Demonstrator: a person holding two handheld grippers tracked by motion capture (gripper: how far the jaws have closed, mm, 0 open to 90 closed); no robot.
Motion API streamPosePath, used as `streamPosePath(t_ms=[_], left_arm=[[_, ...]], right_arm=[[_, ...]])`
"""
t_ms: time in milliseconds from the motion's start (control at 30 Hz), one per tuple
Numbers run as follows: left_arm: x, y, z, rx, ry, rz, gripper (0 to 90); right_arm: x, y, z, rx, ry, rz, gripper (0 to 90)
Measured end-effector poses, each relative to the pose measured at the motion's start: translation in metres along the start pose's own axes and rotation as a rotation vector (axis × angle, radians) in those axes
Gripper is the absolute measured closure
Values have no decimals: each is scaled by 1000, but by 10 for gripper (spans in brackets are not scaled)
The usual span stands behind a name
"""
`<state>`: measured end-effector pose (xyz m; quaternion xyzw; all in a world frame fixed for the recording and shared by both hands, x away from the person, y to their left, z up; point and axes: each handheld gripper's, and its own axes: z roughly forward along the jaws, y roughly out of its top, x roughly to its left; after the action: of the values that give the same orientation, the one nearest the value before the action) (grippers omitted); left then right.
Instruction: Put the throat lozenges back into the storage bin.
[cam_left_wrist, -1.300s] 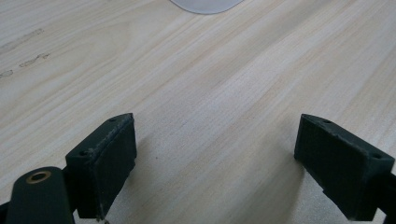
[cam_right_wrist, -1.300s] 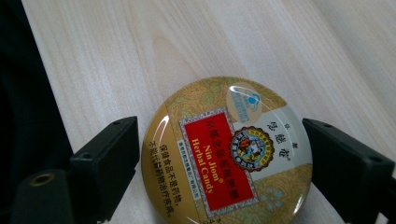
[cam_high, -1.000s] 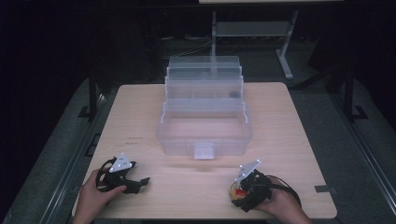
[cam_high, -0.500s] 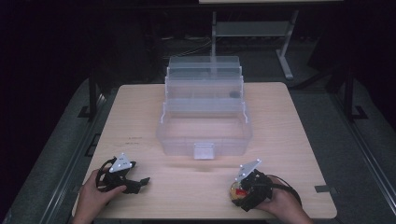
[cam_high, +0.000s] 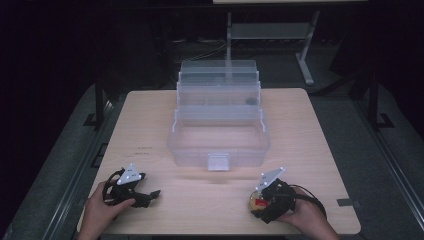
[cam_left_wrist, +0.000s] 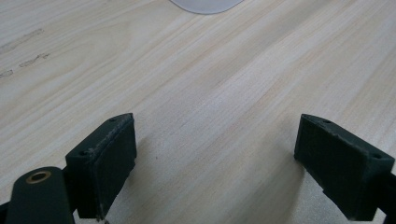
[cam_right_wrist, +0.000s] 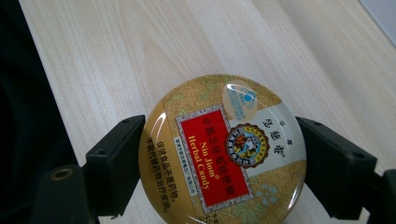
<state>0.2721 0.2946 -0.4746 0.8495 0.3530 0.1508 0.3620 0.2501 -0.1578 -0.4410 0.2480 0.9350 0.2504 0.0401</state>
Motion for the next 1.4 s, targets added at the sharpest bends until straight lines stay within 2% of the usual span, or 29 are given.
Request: streamPosePath(t_ms=[1400], left_arm=[[0,0,0,0,0,2,119]], right_arm=[[-23,-4,-30,-21,-51,55,197]])
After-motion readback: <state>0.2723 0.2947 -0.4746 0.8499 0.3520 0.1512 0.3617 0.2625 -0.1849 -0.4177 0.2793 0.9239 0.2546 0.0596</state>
